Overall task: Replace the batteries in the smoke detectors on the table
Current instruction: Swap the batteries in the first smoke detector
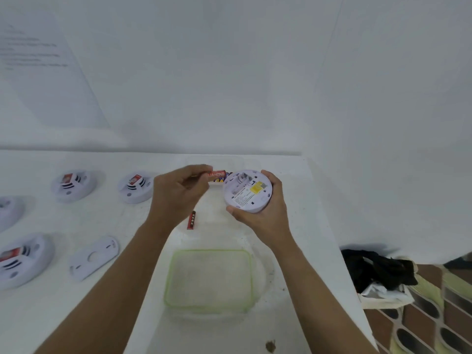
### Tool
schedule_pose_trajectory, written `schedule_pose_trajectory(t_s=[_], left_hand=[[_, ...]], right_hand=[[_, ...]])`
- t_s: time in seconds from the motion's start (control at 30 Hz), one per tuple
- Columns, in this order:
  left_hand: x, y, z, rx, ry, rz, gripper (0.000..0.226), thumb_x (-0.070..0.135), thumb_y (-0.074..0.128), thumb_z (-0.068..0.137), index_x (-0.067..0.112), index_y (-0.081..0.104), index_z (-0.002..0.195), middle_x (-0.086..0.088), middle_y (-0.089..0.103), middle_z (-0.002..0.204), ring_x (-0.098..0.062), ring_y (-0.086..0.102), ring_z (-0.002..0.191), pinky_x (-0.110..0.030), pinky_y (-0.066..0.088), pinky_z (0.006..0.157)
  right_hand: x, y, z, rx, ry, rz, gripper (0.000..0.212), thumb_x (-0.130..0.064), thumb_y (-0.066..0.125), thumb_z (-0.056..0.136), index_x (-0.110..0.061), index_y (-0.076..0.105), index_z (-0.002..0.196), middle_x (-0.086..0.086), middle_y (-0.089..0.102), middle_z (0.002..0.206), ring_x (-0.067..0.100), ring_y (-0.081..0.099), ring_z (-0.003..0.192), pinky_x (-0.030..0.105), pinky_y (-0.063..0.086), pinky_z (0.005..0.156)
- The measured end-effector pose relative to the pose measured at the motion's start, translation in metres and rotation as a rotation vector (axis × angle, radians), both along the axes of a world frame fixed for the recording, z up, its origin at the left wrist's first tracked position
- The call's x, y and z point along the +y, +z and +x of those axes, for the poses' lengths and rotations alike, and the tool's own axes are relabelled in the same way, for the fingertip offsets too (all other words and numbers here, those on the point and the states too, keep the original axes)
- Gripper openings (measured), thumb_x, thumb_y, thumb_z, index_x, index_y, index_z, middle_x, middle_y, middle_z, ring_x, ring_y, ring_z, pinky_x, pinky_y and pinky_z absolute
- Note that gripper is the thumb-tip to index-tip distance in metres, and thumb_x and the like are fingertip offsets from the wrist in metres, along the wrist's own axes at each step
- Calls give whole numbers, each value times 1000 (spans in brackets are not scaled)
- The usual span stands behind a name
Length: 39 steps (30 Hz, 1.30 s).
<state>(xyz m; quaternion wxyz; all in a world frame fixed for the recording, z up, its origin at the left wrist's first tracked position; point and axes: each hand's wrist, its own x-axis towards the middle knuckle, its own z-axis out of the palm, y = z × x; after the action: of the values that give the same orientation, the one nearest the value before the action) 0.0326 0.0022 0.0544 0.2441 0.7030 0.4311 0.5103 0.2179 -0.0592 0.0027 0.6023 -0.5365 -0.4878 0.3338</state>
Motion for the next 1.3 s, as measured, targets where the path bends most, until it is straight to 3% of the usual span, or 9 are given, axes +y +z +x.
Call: schedule_pose_trajectory(t_s=[0.13,0.3,0.47,0.67,0.77,0.93,1.03,1.17,1.3], left_hand=[[13,2,-17,7,-13,-55,17,6,62,91,19,74,90,16,74,74,2,69,65,-11,49,61],[30,-12,-29,500,-197,-195,19,16,50,98,20,64,87,4,73,75,-11,51,53,-18,41,53],[39,-18,-19,1056,-343,-343,22,25,42,102,19,63,99,5,61,88,-12,57,73,-25,44,64],[43,-21,-6,1405,-325,-172,31,47,49,97,26,72,98,4,66,98,-17,61,86,-29,37,73],[46,-23,-6,1408,-337,-116,28,46,53,96,29,74,103,9,63,100,-14,56,88,-28,29,77],[53,-28,-15,1338,-398,-99,21,39,56,95,32,72,108,13,55,93,-12,56,92,-27,34,82],[57,-21,-23,1137,-423,-131,17,37,60,92,31,74,99,16,62,90,-5,58,84,-23,42,76],[70,-3,-29,824,-397,-142,10,24,64,89,24,73,85,17,62,77,5,54,69,-11,37,65],[104,1,-21,641,-233,-134,13,16,61,93,14,74,93,3,71,84,-5,61,72,-5,39,64]], right_hand=[[6,-4,-3,53,-72,-1,93,4,91,65,-18,39,139,-12,54,129,-2,57,117,17,54,83],[16,-2,-11,54,-92,-39,104,0,91,65,-22,32,148,-16,49,135,-2,55,122,44,55,99],[26,0,-16,31,-116,-6,94,-1,92,65,-23,40,140,-10,51,135,-3,55,121,23,52,96],[35,2,-23,4,-132,10,93,-7,94,64,-21,41,139,-8,51,134,2,55,123,28,52,99],[37,2,-25,-28,-134,22,93,-11,94,62,-21,42,139,-4,51,135,7,55,125,32,53,100],[41,7,-23,-39,-137,40,87,-3,93,64,-35,44,129,-5,53,132,5,57,121,27,54,94],[44,8,-22,-41,-134,49,85,0,92,65,-36,44,126,-4,54,130,5,58,119,24,55,92],[50,7,-18,-15,-130,49,84,3,91,65,-29,45,128,-4,55,129,5,60,117,22,55,85],[62,5,-14,-10,-135,43,89,0,93,64,-18,43,136,1,54,133,10,59,121,25,56,89]])
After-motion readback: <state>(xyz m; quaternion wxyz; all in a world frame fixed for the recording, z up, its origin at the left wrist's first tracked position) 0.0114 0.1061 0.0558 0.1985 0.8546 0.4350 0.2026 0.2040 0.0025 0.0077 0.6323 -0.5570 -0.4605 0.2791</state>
